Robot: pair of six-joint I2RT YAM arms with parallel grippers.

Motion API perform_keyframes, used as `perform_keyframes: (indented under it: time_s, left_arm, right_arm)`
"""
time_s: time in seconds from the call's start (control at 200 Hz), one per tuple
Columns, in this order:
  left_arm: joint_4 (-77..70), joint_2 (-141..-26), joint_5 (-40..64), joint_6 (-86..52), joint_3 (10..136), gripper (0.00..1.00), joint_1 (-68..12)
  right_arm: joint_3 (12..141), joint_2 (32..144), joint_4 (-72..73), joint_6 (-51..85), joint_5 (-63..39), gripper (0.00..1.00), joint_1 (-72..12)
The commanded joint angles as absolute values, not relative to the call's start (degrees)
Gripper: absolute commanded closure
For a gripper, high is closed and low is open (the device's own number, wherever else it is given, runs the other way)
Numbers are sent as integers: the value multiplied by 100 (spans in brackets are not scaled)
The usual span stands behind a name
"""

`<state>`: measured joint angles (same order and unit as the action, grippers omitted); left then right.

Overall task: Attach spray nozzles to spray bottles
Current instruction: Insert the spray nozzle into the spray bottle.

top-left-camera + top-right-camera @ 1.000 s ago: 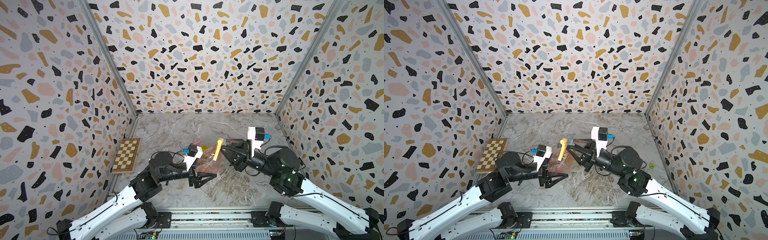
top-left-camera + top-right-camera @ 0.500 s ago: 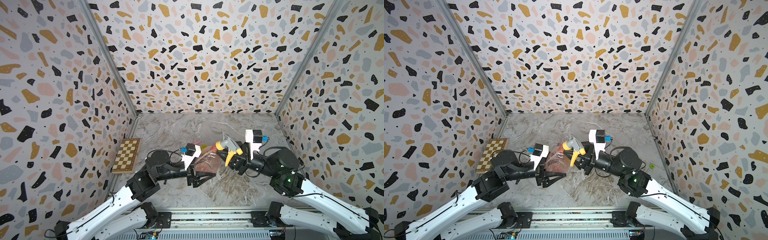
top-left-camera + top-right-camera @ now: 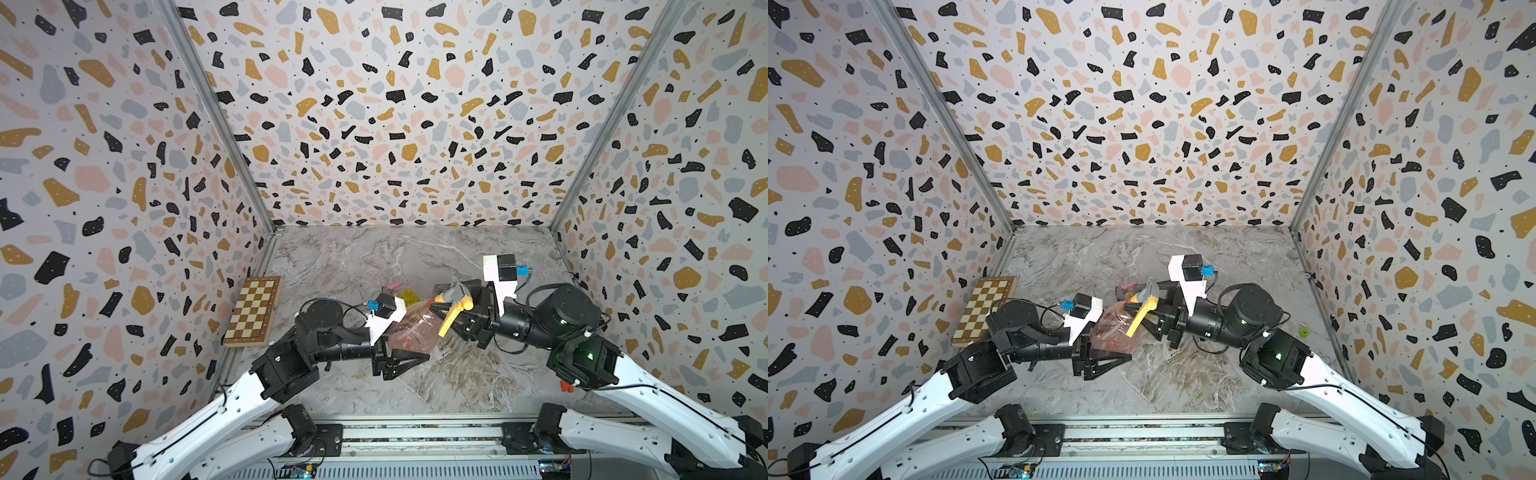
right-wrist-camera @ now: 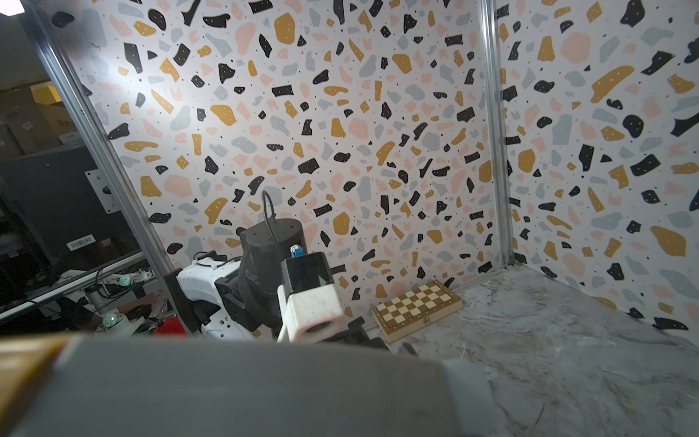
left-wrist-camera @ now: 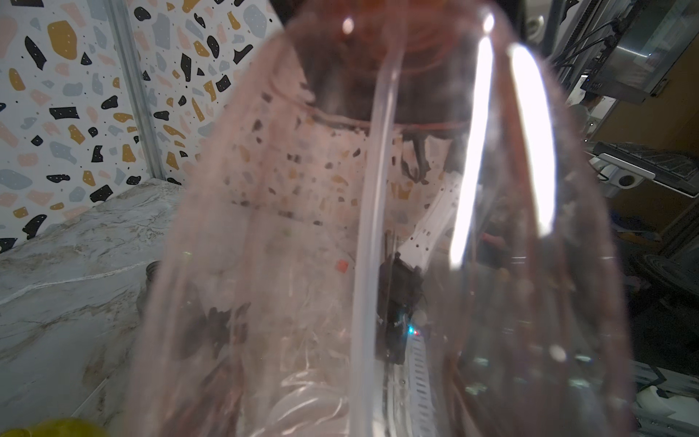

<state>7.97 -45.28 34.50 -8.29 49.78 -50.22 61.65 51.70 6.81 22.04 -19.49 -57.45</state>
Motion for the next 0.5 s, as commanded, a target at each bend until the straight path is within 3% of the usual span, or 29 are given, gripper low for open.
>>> perform_keyframes:
  time_s: [0.0, 0.496]
  left_arm:
    - [792, -4484, 3615, -649, 5263, 100, -5019]
    - [466, -4566, 3726, -774, 5190, 100, -5019]
  right_arm:
    - [6500, 5253, 437, 2157, -2057, 53, -5774]
    - [6319, 5337, 1097, 2381, -2084, 56, -5914]
